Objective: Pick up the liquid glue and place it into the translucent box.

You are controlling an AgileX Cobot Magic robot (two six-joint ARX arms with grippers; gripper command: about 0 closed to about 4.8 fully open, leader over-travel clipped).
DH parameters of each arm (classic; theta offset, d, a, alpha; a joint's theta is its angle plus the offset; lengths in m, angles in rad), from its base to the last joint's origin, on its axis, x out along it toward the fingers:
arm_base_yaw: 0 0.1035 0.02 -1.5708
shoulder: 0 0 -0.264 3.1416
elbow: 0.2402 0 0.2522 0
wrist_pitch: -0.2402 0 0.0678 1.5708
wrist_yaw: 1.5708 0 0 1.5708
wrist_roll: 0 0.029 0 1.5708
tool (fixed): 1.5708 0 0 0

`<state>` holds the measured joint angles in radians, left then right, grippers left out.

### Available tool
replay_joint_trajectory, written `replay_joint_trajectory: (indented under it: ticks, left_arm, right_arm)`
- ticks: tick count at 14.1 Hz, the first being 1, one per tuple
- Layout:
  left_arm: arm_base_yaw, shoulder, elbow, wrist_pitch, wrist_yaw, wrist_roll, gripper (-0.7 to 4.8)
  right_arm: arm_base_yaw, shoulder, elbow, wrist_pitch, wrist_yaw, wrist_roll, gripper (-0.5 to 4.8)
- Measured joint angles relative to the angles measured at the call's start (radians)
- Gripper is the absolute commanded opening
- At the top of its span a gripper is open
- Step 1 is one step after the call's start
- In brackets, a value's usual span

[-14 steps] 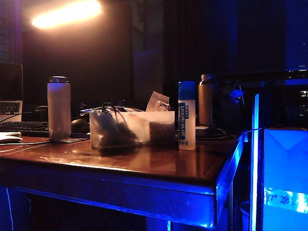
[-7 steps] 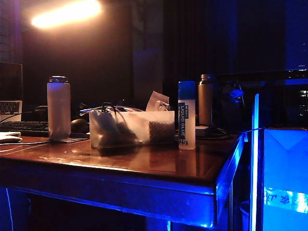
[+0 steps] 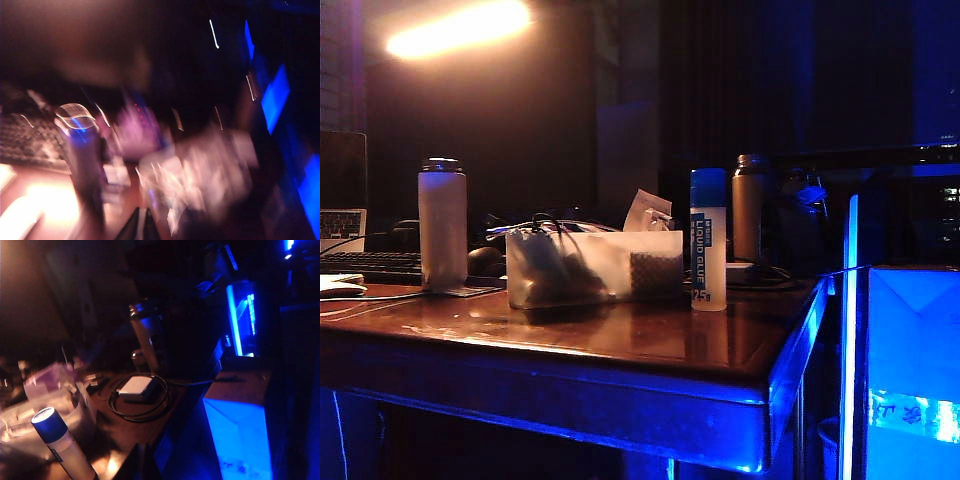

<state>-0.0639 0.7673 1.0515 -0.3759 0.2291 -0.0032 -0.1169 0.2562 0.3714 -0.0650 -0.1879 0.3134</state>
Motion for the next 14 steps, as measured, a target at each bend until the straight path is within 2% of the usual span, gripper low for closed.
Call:
replay_joint_trajectory:
  ticks: [1, 2, 3, 4, 5, 10, 12, 13, 14]
  left_arm:
    - [0.000, 0.161, 0.219, -0.169, 0.081, 0.092, -0.05]
    - [0.000, 0.240, 0.330, -0.269, 0.128, 0.132, -0.05]
    - [0.000, 0.307, 0.429, -0.369, 0.171, 0.151, -0.05]
    - [-0.003, 0.341, 0.475, -0.412, 0.200, 0.159, -0.05]
    - [-0.028, 0.371, 0.519, -0.448, 0.233, 0.166, -0.05]
    - [-0.033, 0.370, 0.519, -0.458, 0.242, 0.167, -0.05]
    - [-0.034, 0.370, 0.519, -0.458, 0.242, 0.167, -0.05]
    - [-0.033, 0.370, 0.519, -0.457, 0.242, 0.167, -0.05]
    - [-0.033, 0.370, 0.519, -0.457, 0.242, 0.164, -0.05]
  right_arm:
    - [0.000, 0.134, 0.091, 0.000, -0.053, -0.064, -0.01]
    - [0.000, 0.209, 0.137, 0.001, -0.099, -0.104, -0.01]
    - [0.000, 0.304, 0.198, -0.007, -0.154, -0.148, -0.02]
    - [0.001, 0.376, 0.242, -0.007, -0.188, -0.175, -0.02]
    - [0.035, 0.542, 0.327, -0.021, -0.255, -0.223, -0.01]
    - [0.325, 0.951, 0.511, -0.003, -0.278, -0.362, -0.01]
    - [0.374, 1.088, 0.533, 0.071, -0.277, -0.364, -0.01]
    - [0.383, 1.139, 0.532, 0.112, -0.275, -0.364, 1.12]
    - [0.386, 1.228, 0.532, 0.191, -0.276, -0.370, 4.13]
